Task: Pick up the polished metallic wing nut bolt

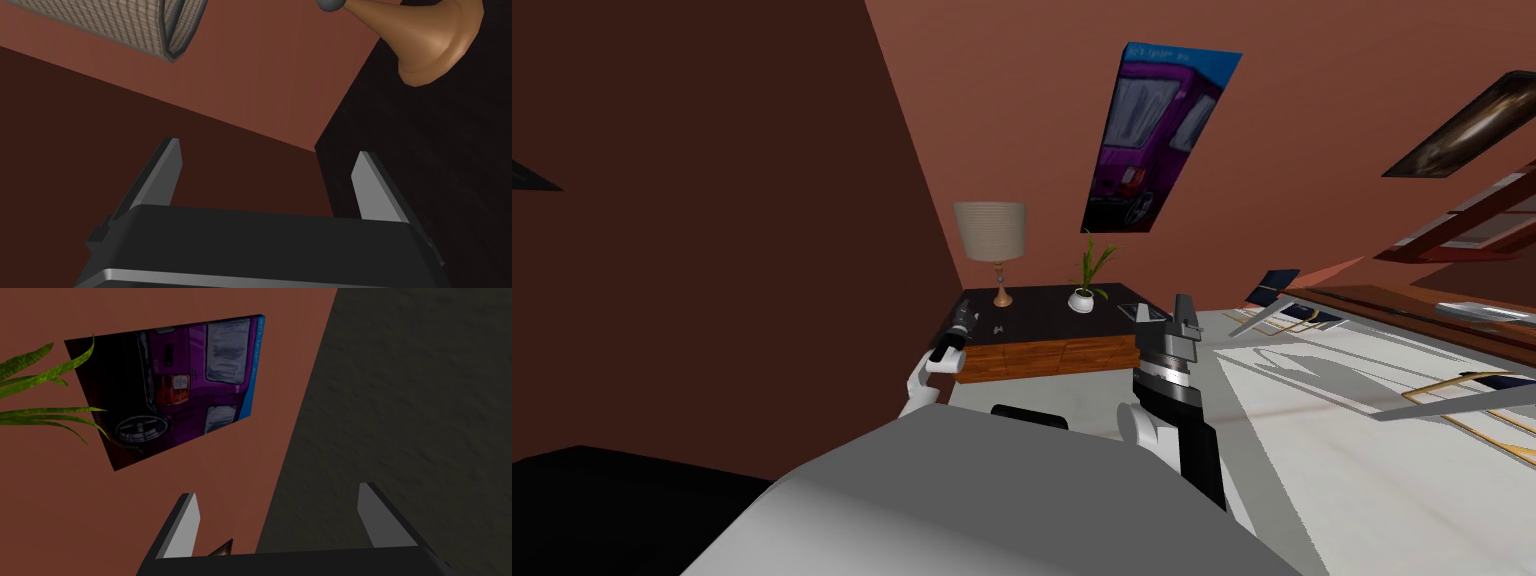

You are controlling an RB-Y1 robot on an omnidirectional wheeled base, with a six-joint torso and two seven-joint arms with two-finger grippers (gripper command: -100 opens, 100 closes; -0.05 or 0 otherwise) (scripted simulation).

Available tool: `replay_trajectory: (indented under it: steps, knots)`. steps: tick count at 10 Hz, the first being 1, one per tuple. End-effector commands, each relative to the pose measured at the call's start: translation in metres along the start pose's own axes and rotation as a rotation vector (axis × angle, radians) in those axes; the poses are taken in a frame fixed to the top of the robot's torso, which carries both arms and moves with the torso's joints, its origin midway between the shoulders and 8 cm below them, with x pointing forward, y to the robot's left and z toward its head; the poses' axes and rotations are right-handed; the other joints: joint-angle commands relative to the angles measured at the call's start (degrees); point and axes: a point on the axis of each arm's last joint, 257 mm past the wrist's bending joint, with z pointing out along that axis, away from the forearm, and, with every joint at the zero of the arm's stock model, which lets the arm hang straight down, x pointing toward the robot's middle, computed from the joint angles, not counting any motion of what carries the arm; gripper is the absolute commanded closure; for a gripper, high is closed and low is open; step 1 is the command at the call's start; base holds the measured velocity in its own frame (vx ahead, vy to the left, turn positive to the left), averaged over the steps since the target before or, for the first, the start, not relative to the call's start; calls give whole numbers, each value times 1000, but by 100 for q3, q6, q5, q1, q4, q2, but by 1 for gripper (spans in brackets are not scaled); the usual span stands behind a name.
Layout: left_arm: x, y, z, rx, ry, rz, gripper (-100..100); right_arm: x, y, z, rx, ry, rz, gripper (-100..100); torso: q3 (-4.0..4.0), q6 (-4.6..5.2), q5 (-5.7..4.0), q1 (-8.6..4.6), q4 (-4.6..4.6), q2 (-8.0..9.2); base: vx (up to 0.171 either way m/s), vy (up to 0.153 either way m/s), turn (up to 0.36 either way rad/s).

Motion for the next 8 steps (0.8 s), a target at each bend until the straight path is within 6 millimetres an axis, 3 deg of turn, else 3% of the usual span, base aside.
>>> replay_trajectory:
  steps: [1, 4, 5, 8]
  knots:
    - [-9, 14, 4, -35, -19, -10, -100, 0, 0, 0, 0, 0, 0, 0, 0, 0, 0, 0, 0, 0, 6, -26, -25]
    - [-26, 51, 11, -143, -76, -45, -100, 0, 0, 0, 0, 0, 0, 0, 0, -2, 1, 5, 0, 0, 14, -22, -45]
    - [-26, 51, 11, -144, -77, -45, -100, 0, 0, 0, 0, 0, 0, 0, -1, 0, 1, 4, -1, -2, 19, -18, -32]
    - [-39, 84, 14, -246, -129, -74, -100, 0, 0, 0, 0, 0, 0, 0, -3, -2, 1, 8, -1, -5, 26, -13, -54]
